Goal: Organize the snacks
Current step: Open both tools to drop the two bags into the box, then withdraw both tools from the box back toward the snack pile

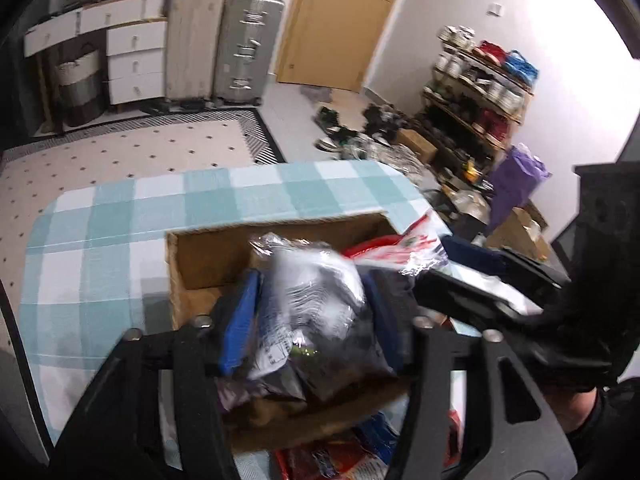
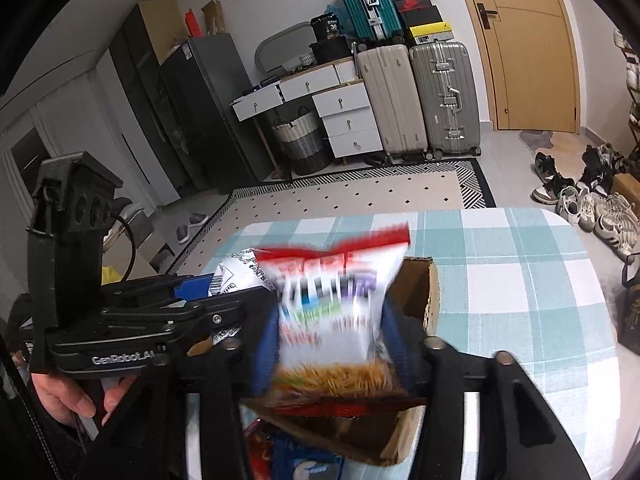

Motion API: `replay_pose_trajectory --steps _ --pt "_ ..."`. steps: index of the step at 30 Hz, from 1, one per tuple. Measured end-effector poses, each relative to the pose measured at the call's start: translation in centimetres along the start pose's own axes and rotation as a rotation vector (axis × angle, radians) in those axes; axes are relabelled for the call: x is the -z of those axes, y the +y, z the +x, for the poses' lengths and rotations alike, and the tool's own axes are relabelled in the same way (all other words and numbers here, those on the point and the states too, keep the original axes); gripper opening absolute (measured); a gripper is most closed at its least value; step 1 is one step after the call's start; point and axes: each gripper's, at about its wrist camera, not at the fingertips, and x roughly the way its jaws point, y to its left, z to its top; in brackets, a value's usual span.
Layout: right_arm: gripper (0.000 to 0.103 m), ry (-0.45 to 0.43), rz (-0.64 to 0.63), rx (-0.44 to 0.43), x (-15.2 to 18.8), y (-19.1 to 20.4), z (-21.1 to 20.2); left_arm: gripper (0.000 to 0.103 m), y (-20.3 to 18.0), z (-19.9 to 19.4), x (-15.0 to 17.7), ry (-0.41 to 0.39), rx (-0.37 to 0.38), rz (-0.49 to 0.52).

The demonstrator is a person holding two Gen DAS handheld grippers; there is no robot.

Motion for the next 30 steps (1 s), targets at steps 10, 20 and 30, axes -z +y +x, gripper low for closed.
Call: replay_pose_trajectory --steps 10,20,30 --pt "0.089 -0.078 0.013 0.006 0.7 -1.2 -2.8 0.08 1.1 -1.6 1.1 -0.04 -0.041 -0.039" --pt "0.089 -0.104 -0.023 0.013 3.4 0.7 -7.7 0.08 -0.1 -6.3 4.2 -0.081 -0.046 -0.079" --pt "0.091 -0.11 -0.024 0.023 7.9 1.9 -12.7 0.081 -4.2 -11.3 9.2 -0.117 -0.118 -0.016"
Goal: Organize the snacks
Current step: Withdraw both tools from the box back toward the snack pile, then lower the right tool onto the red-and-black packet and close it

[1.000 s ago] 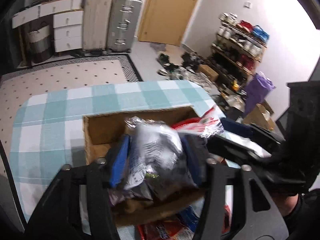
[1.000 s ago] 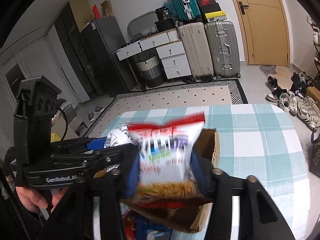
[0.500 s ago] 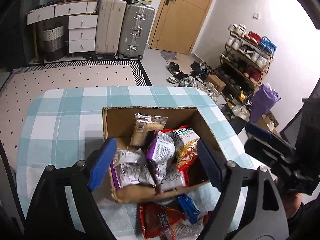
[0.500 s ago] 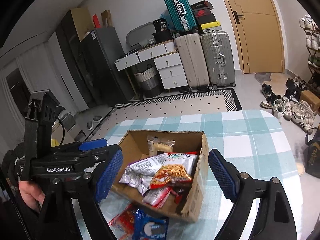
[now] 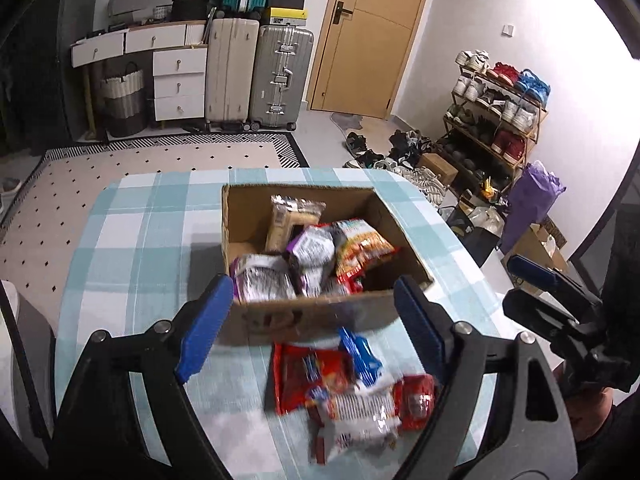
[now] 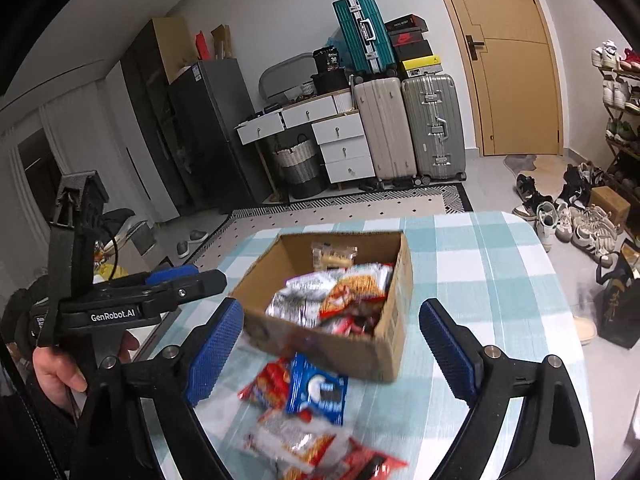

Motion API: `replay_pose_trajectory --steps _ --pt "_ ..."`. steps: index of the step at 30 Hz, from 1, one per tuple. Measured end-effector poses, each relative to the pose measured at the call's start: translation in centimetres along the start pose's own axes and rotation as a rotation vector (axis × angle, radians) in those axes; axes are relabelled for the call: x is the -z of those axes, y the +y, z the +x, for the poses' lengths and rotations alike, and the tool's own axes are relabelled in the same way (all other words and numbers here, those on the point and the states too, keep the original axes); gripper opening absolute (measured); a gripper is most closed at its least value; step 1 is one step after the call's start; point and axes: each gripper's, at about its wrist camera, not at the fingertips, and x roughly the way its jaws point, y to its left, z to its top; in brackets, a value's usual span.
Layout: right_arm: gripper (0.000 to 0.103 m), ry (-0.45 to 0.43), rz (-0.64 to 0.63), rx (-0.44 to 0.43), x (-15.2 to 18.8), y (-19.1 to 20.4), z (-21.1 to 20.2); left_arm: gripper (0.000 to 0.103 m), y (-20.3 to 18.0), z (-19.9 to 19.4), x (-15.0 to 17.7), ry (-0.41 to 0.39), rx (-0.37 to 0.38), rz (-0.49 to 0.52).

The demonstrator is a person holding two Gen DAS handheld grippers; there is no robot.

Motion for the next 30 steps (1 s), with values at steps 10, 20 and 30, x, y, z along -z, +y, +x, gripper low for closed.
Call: replay_pose_trajectory --steps 10,20,30 --pt "0.091 0.029 0.022 0.013 5.2 0.3 -3.1 0.082 -2.6 -3.3 4.7 0.0 -0.028 0.021" --pt "0.091 0.069 0.063 0.036 9.0 -0.5 -3.8 0.083 -3.2 -3.1 8.8 0.023 -0.034 -0.001" --pt "0.091 0.11 0.109 0.058 12.4 -1.6 -3.6 0.089 -4.1 -2.0 12.0 0.034 -0.037 -0.009"
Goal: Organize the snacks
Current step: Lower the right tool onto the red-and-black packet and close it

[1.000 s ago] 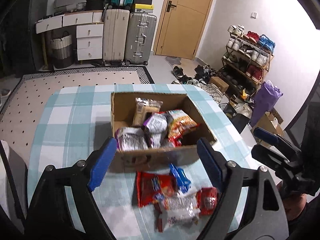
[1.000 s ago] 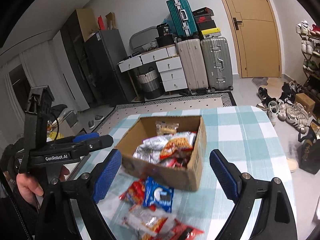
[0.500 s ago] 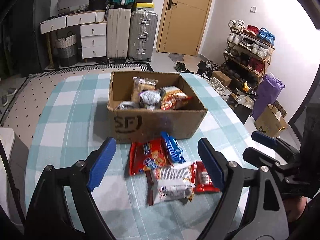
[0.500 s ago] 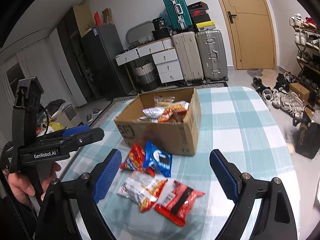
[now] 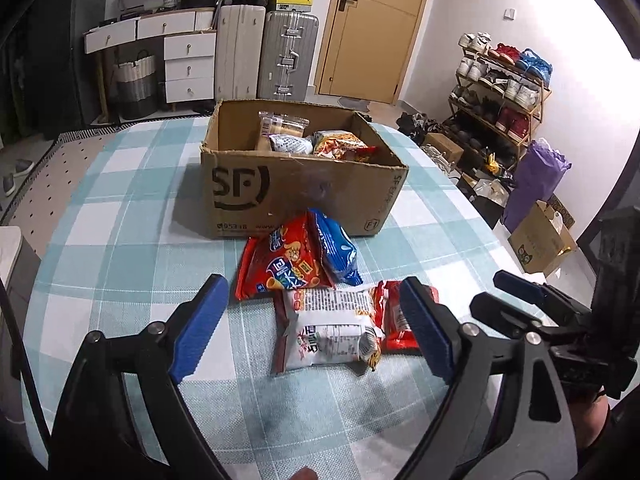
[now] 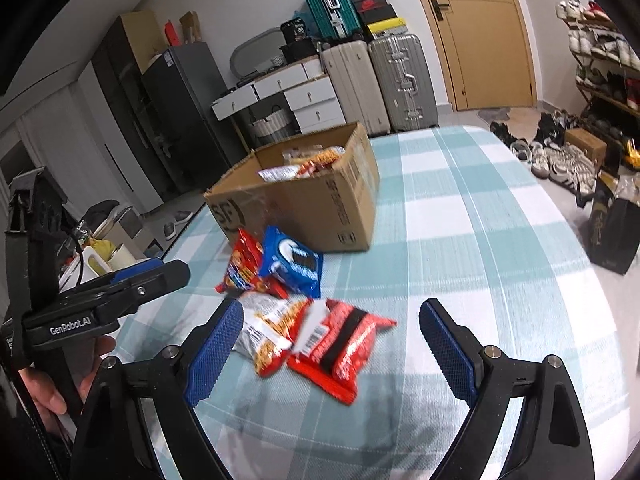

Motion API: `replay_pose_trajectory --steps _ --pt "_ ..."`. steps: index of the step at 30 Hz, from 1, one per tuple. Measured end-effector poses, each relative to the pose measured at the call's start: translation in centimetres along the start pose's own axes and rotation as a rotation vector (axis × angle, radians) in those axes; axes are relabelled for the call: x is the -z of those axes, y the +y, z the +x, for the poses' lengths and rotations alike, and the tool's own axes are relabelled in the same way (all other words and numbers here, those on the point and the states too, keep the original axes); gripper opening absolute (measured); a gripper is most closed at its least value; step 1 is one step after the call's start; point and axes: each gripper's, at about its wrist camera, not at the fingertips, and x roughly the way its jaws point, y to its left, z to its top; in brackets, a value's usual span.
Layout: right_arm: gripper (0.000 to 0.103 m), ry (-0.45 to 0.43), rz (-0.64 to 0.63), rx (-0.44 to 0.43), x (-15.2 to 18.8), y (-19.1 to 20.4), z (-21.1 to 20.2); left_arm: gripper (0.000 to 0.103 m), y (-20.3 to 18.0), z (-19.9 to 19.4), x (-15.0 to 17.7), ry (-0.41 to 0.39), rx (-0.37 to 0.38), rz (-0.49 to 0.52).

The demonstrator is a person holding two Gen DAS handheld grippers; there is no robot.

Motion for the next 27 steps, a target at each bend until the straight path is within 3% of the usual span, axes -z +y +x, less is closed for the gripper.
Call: replay_pose_trajectory --steps 7,18,27 --pt "0.091 0.062 0.023 -0.006 1.4 -0.9 2.0 0.1 0.3 0.2 0.8 -0.015 0.009 -0.005" --pt "0.091 0.132 0.018 0.03 1.6 -1.1 5.7 0.102 1.1 1.7 2.4 0.035 0.021 -0.021" --pt "0.082 0.16 0.008 0.071 1.5 -1.0 7.7 0.102 1.0 2.6 4.0 0.075 0.046 -0.016"
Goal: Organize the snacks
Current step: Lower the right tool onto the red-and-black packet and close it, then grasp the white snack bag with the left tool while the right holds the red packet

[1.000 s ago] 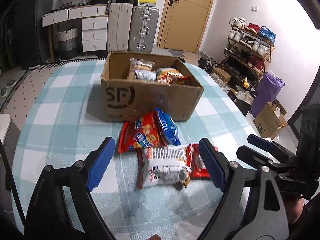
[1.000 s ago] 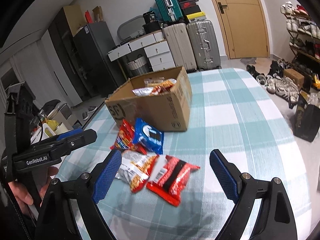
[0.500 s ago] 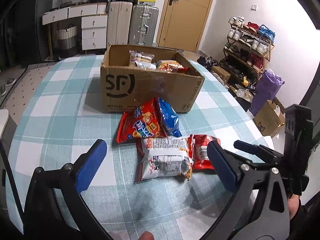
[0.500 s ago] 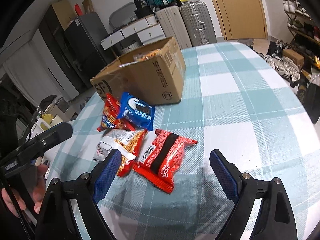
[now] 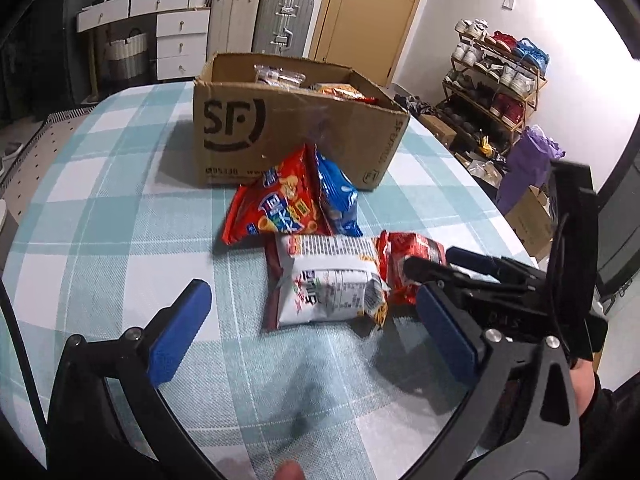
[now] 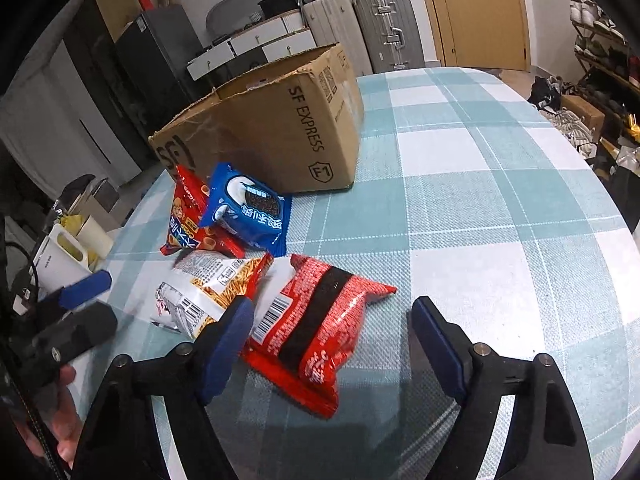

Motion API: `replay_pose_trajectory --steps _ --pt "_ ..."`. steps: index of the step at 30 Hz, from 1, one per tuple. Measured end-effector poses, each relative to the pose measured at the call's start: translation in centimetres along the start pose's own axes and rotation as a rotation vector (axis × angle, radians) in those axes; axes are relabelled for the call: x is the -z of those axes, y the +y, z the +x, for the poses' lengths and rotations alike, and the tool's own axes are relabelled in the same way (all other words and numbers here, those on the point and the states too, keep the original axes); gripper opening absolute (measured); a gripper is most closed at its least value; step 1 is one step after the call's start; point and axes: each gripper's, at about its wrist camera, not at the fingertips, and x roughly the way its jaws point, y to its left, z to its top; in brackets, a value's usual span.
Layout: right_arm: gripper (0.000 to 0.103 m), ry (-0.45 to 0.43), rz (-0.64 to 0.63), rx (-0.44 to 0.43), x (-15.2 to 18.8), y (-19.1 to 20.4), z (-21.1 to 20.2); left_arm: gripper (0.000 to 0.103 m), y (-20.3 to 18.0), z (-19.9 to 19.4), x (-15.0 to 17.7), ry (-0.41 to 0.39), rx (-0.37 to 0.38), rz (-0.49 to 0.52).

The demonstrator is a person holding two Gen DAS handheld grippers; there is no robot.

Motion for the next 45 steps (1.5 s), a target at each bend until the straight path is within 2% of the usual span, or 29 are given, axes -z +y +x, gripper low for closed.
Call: replay_pose_trajectory --steps 6,11,15,23,30,45 --pt "0.071 0.013 -0.053 0.049 0.0 1.2 0.5 0.102 0.3 0.2 0.6 0.005 0.005 -0.014" --pt "0.045 0.03 -0.146 0.118 0.0 2.9 1.2 0.102 1.0 0.1 0.9 0.008 0.004 -0.028" --pt "0.044 0.027 -0.18 0.109 0.2 3.4 1.1 0.102 1.8 0.0 1.2 0.013 -0.009 -0.041" --pt "0.044 -0.006 -0.078 0.004 0.6 1.7 -0.7 0.102 2.6 0.0 1.5 0.022 -0.029 -0.065" --pt "0.044 -0.047 -0.087 -0.033 0.8 2.0 -2.6 0.102 2.4 1.0 1.1 0.048 -0.038 -0.067" --pt "0.044 -0.067 -0.057 -0.009 1.4 1.0 -4.7 0.102 0.8 5.1 -0.5 0.091 -0.034 -0.039"
